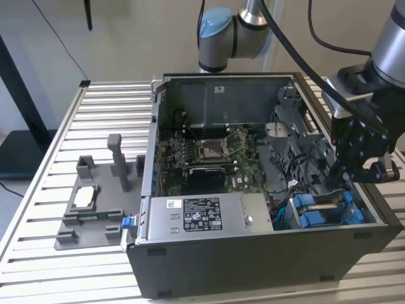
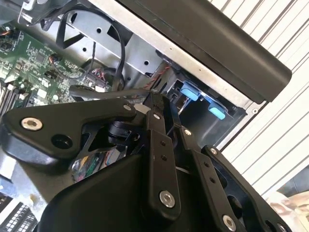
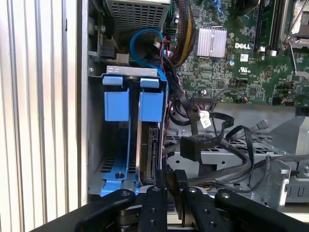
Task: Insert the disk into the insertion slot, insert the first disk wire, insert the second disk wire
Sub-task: 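Insert the first disk wire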
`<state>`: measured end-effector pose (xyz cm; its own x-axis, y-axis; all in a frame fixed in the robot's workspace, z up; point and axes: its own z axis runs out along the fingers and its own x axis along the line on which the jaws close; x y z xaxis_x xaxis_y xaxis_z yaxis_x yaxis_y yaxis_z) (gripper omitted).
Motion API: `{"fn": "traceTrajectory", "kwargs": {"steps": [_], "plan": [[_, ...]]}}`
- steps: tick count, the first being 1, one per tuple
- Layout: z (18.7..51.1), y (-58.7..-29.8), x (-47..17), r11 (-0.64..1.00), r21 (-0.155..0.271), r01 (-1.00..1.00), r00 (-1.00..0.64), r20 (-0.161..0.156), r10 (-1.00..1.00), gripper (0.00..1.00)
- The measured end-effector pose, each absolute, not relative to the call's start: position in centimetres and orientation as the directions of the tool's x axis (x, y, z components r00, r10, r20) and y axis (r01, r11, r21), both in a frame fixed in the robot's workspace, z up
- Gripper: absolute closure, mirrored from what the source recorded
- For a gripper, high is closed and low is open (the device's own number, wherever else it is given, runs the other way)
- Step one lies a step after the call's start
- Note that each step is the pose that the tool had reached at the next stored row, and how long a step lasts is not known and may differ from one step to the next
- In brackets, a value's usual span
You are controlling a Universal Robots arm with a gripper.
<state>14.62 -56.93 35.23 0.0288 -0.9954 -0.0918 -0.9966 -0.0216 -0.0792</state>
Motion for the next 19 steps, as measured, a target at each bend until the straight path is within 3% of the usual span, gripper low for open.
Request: {"fn": "traceTrajectory", "kwargs": {"steps": [19], "plan": [[34.44, -57.66, 14.54, 0.029, -0.068, -0.997, -0.022, -0.092, -0.996, 0.81]]}}
